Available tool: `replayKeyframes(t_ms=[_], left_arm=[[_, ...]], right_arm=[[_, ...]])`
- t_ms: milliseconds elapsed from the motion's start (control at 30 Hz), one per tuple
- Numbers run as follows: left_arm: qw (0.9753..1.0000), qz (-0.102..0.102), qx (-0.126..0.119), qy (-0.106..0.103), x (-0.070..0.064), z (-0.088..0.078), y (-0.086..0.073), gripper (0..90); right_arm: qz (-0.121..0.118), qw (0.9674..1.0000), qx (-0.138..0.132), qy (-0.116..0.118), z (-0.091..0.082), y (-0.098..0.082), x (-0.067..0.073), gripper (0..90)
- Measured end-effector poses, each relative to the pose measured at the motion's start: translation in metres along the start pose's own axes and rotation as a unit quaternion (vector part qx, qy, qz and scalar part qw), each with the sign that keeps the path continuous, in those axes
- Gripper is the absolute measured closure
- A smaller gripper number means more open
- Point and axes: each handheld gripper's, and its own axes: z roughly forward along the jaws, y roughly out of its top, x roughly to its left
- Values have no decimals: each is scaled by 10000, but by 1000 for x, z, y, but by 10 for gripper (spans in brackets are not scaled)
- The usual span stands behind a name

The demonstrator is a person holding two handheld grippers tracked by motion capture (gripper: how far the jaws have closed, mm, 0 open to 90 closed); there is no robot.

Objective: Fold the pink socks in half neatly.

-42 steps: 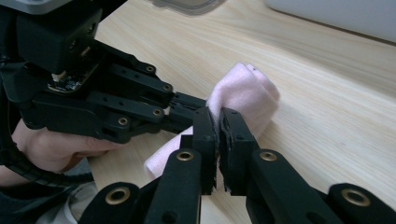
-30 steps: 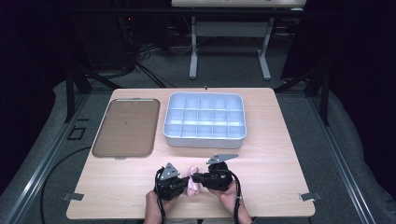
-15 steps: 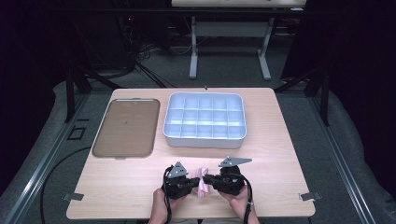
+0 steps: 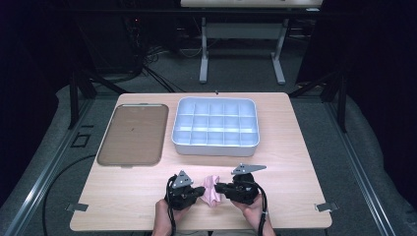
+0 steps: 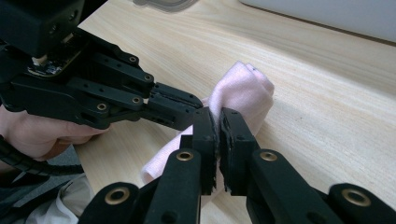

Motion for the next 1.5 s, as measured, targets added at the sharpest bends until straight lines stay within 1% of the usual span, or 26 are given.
replayKeyframes(t_ms=[67,133,200,233,267,300,367,400,433,533,600,733,767,867,900,933,967,1000,1100,1200,1267,1367,1433,1500], left_arm=[[10000,-45,-5,-31,1,1,-2,884],[10000,-63,-30,-18,2,1,-2,889],[10000,-71,-29,-28,2,1,-2,889],[9999,-143,-53,-49,2,1,-3,889],[9999,-136,-57,-72,3,1,-3,889],[9997,-204,-84,-96,4,1,-4,889],[9997,-208,-57,-130,7,0,-4,888],[9996,-256,-55,-120,7,-1,-4,888],[9995,-282,-85,-123,9,-2,-5,886],[9989,-411,-101,-182,13,-5,-7,880],[9989,-426,-144,-158,15,-8,-8,878],[9983,-519,-223,-113,20,-13,-10,875],[9983,-518,-256,-80,21,-15,-10,874],[9984,-452,-340,3,23,-21,-7,871],[9986,-383,-377,-10,24,-24,-2,869],[9985,-375,-401,-7,23,-25,0,865],[9987,-307,-403,-27,23,-27,4,864],[9988,-246,-417,-55,22,-27,8,862],[9989,73,-430,-151,15,-28,25,861],[9988,298,-336,-204,10,-22,37,861],[9987,411,-213,-230,11,-17,42,862],[9985,452,4,-305,12,-6,44,867],[9983,485,70,-320,14,-2,44,873],[9983,512,144,-218,15,1,43,884]], right_arm=[[13,10000,-57,60,3,2,1,857],[2,9999,-51,127,9,5,2,856],[-60,9998,43,183,15,7,2,856],[-65,9997,99,209,18,8,2,855],[-103,9995,179,220,22,9,3,855],[-120,9995,210,214,24,9,4,855],[-175,9994,263,162,29,10,5,855],[-189,9993,271,151,31,11,5,854],[-173,9993,267,187,32,11,5,854],[-210,9992,306,170,34,11,5,853],[-222,9991,317,169,37,12,6,852],[-317,9988,366,76,42,13,8,850],[-359,9989,308,-64,44,13,10,850],[-541,9974,421,-204,47,15,15,849],[-587,9970,460,-210,49,15,16,849],[-631,9966,471,-260,50,16,17,849],[-652,9963,485,-282,50,16,18,849],[-696,9955,555,-314,50,17,19,849],[-785,9943,606,-395,51,18,22,849],[-803,9938,652,-396,51,19,22,848],[-794,9940,642,-397,51,19,22,848],[-817,9936,655,-411,51,19,23,847],[-798,9940,608,-433,51,18,23,846],[-821,9938,575,-476,51,18,24,843]])
